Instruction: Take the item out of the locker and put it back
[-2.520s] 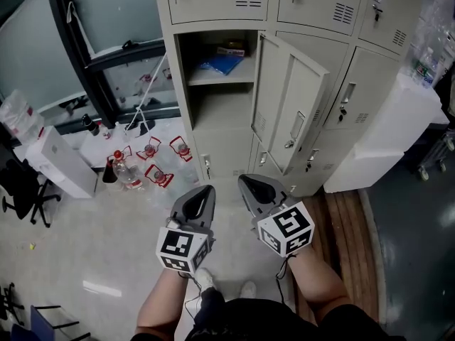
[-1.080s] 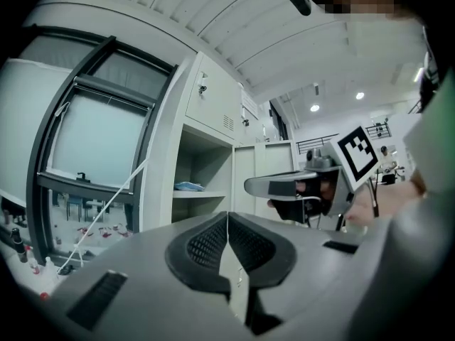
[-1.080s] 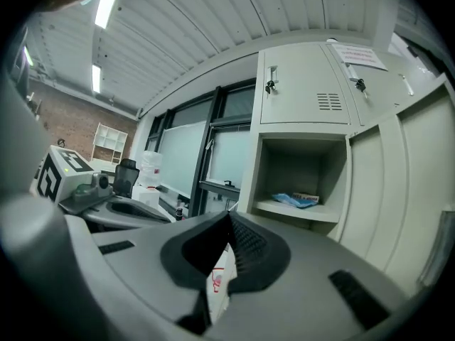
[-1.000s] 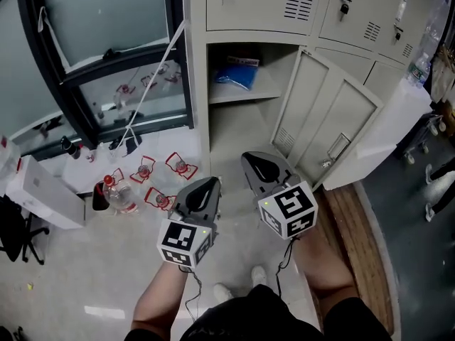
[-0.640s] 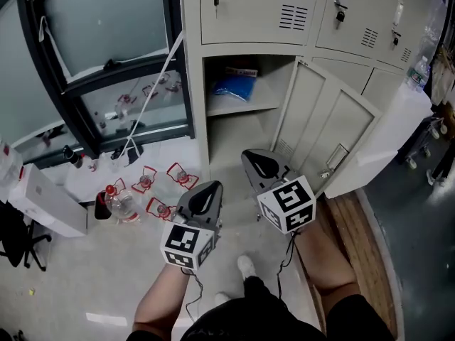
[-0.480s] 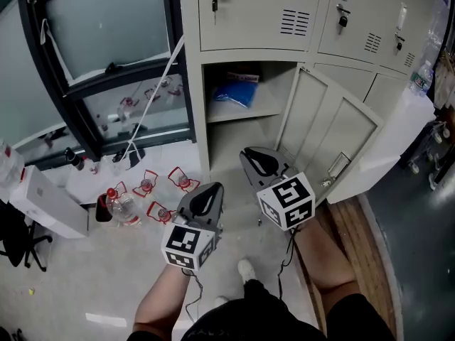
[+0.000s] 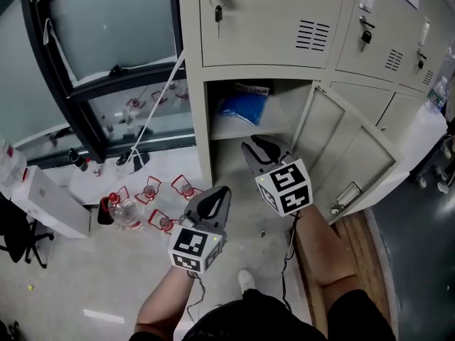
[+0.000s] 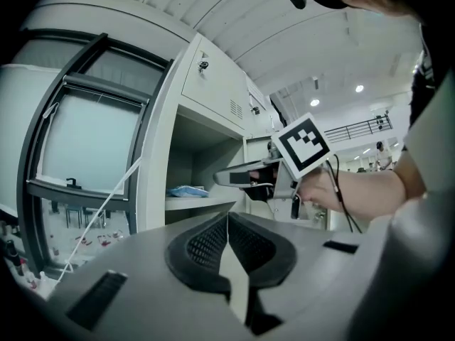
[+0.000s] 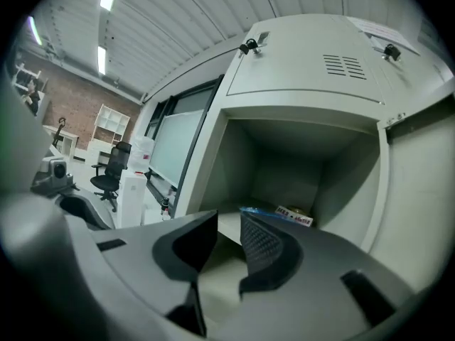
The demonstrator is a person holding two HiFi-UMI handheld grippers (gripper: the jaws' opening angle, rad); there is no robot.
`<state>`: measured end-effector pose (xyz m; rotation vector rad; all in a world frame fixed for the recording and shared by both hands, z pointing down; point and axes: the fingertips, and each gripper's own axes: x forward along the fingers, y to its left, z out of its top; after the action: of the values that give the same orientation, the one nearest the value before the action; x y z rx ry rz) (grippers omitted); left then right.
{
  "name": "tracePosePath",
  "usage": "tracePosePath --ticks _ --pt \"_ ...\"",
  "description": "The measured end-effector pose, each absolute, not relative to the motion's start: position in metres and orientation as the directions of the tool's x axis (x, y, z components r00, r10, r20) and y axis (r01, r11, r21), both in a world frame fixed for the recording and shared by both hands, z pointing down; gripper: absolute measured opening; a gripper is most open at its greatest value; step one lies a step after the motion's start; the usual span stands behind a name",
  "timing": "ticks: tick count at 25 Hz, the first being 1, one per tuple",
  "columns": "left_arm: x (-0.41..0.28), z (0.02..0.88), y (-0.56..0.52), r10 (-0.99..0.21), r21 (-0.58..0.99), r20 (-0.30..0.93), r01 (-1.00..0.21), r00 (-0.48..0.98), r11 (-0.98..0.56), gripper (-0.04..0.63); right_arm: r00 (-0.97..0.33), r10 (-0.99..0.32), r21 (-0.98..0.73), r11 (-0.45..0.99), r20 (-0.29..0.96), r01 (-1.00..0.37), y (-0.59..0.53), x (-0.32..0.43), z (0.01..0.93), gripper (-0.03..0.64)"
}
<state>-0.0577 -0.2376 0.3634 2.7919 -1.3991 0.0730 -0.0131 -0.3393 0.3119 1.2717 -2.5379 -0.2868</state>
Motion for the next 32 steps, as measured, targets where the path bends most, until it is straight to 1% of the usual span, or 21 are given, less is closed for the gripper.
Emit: tracePosePath --ticks 8,14,21,25,28,31,32 --pt "-0.057 0.373 -0.269 -0.800 -0.006 0.094 -0.804 0.592 -0.595 0.008 -0.515 -0.822 0.417 0.568 0.242 -0.710 -0.400 -0.019 0.319 0.127" --pt "-0.057 0.369 -0.289 -0.808 -0.015 0.060 -0.808 0.587 -0.588 0.008 -0.471 -0.829 0.480 0.559 0.301 -0.676 -0.434 -0.022 0.331 0.141" --pt "-0.059 0.373 -0.301 -0.806 -0.005 0.082 -0.808 0.586 -0.589 0.008 -0.431 -0.820 0.527 0.573 0.377 -0.628 -0.458 -0.023 0.342 0.164" --pt "-0.060 0.371 -0.307 -0.813 -0.012 0.071 -0.814 0.578 -0.580 0.008 -0.417 -0.809 0.532 0.587 0.414 -0.610 -0.468 -0.023 0.349 0.172" --pt "-0.062 0.372 -0.310 -0.816 -0.009 0.081 -0.818 0.573 -0.575 0.008 -0.416 -0.803 0.521 0.594 0.427 -0.613 -0.473 -0.025 0.351 0.155" --pt "-0.064 0.371 -0.313 -0.821 -0.014 0.069 -0.822 0.567 -0.569 0.008 -0.408 -0.800 0.525 0.598 0.440 -0.606 -0.476 -0.026 0.355 0.087" --pt "-0.065 0.372 -0.313 -0.823 -0.014 0.069 -0.824 0.564 -0.566 0.008 -0.402 -0.803 0.532 0.594 0.441 -0.603 -0.477 -0.025 0.356 0.079"
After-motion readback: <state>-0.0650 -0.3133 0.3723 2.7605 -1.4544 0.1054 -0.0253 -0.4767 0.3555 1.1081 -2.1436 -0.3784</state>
